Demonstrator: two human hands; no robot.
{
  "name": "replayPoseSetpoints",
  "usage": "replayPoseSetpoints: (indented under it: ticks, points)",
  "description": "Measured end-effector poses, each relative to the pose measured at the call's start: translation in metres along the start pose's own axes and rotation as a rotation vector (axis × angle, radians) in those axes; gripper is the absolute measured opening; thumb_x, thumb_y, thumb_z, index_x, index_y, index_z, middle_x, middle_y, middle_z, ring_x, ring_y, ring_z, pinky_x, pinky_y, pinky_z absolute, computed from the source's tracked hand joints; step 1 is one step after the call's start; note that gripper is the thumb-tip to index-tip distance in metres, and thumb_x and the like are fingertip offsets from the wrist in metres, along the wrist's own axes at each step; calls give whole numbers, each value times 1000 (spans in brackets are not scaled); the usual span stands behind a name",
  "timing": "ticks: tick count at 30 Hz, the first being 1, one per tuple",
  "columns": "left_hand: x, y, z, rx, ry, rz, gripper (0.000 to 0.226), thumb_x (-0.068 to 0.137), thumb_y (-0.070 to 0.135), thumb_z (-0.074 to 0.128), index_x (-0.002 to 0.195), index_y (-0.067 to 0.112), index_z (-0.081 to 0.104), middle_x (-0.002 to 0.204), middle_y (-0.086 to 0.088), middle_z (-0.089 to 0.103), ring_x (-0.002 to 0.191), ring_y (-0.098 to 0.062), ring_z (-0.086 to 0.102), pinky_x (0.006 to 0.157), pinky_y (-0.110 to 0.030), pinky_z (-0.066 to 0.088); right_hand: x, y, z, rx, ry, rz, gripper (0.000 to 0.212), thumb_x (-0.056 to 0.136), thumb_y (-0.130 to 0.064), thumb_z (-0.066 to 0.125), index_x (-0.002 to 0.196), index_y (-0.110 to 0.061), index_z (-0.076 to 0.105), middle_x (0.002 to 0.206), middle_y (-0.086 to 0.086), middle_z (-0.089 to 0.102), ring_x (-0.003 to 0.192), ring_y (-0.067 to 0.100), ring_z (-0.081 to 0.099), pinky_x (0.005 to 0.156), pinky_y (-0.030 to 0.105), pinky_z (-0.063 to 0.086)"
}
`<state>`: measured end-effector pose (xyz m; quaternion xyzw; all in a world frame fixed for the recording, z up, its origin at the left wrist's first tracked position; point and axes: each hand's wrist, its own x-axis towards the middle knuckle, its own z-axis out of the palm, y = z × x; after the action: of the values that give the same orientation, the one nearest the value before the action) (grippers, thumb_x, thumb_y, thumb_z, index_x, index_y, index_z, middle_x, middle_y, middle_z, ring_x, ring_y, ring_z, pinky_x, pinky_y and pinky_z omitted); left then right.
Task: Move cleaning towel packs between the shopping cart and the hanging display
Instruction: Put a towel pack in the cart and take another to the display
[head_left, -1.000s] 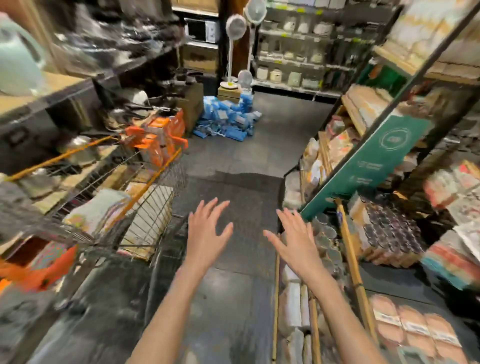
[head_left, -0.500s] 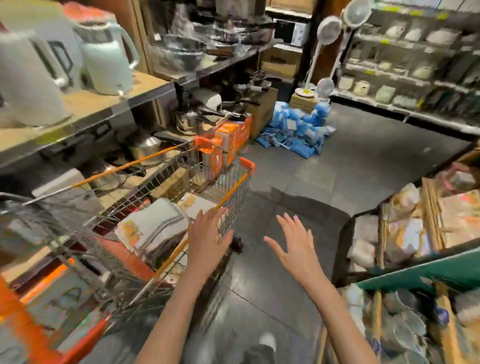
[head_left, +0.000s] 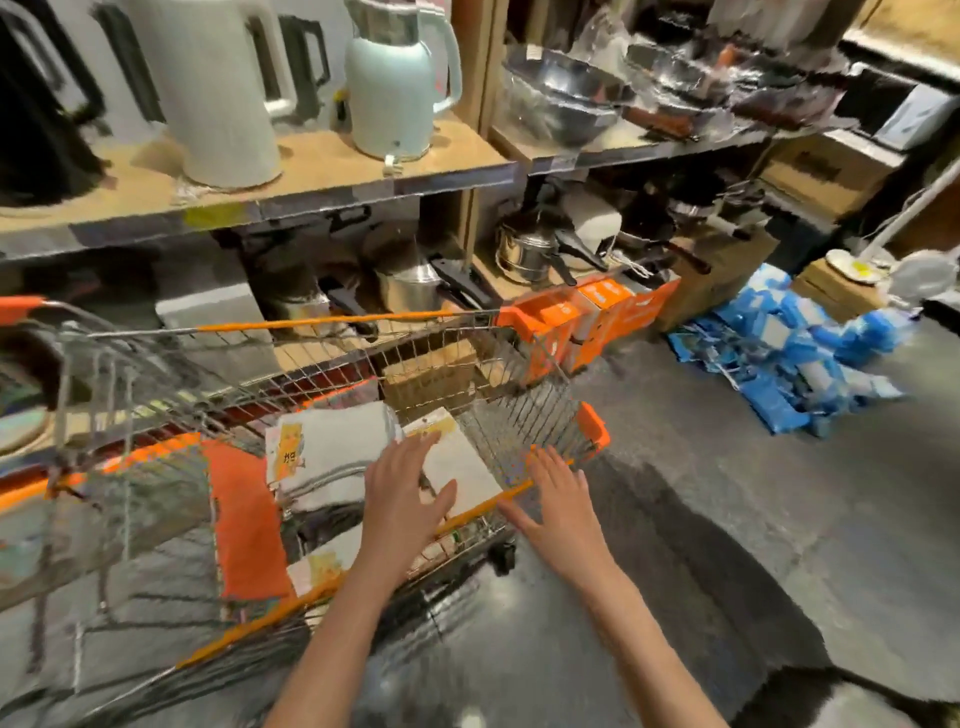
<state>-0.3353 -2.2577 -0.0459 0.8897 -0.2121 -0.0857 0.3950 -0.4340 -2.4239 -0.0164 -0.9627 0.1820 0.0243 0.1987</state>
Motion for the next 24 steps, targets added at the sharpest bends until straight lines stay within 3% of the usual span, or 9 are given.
replayPoseSetpoints:
  ticks: [3,5,8,11,15,18,20,24]
  points:
    - [19,-7,8,-5,23,-83,58,88,39,60,140,27,37,149,0,34,142,-24,19,115,-46,17,51,8,11,8,-42,-70,93,75,-78,26,143,-15,32,150,5,34,142,22,24,111,40,19]
    - [34,-20,12,-32,20,-140,59,86,46,58,139,29,39,148,1,35,141,-25,20,115,-46,19,87,13,26,9,-91,-93,79,85,-66,43,144,-15,30,151,5,32,141,22,25,112,40,20]
    - [57,-43,18,-74,8,-212,61,83,48,57,138,30,39,147,2,35,142,-24,19,114,-44,21,133,19,50,110,-155,-79,73,88,-55,53,144,-15,29,150,6,32,139,23,28,112,41,23]
    - [82,-67,29,-118,23,-268,59,87,32,65,138,29,36,148,4,32,143,-21,16,114,-40,19,174,22,74,231,-182,-49,69,87,-42,62,143,-16,32,149,6,35,139,23,29,112,36,25]
    - [119,-105,51,-165,40,-302,65,84,28,69,135,39,29,142,6,37,138,-20,26,112,-41,26,221,31,108,417,-237,72,67,85,-26,68,142,-17,34,129,-9,43,122,8,40,94,18,28]
    - [143,-126,72,-220,34,-355,69,81,30,71,138,33,31,137,7,37,134,-18,30,111,-35,26,253,43,143,474,-291,170,76,84,-24,69,146,-14,26,141,-4,39,130,11,35,104,26,28]
    - [157,-138,85,-247,28,-371,74,74,45,65,139,28,34,134,8,39,131,-15,33,110,-32,27,270,52,167,517,-316,270,78,82,-21,71,146,-12,26,147,4,37,134,19,36,106,30,29]
    - [180,-180,113,-168,25,-322,75,68,48,57,134,13,46,128,-7,55,118,-25,50,99,-43,42,305,74,220,551,-387,392,82,78,-19,75,145,-12,28,147,5,38,132,23,38,108,41,35]
